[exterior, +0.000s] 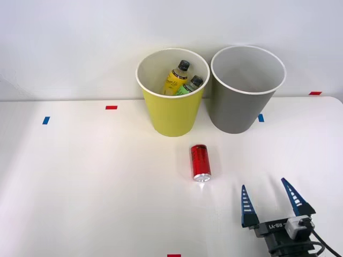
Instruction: Put cans in the gray bin, plastic bottles in the light green bin
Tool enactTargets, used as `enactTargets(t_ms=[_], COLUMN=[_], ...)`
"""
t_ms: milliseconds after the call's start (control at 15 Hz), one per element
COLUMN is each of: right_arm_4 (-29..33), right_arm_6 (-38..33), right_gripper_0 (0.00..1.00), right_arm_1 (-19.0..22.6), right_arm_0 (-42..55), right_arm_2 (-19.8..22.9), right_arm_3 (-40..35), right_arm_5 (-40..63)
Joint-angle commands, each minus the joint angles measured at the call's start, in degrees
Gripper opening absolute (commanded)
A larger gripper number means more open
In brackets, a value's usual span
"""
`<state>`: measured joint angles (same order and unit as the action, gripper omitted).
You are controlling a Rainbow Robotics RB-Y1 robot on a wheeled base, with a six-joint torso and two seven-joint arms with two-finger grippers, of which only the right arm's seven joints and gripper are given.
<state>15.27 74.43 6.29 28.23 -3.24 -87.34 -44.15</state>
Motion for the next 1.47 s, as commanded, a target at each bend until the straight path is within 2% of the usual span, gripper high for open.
enactTargets(t_ms=[67, 467, 867, 1467], right_arm_4=[-1.8, -2.5, -3.7, -4.1], right_arm_6=[-0.3, 0.0, 0.6, 1.1], right_gripper_0=[1.00, 1.00, 1.00, 1.00], right_arm_1=[-0.5, -3.4, -3.4, -3.0], right_arm_0=[3.2, 9.8, 12.9, 13.2], right_arm_2=[-0.4, -1.6, -3.4, -3.1], right_arm_3=[0.1, 0.1, 0.1, 0.1], right_arm_5=[-4.1, -7.8, -9.7, -10.3])
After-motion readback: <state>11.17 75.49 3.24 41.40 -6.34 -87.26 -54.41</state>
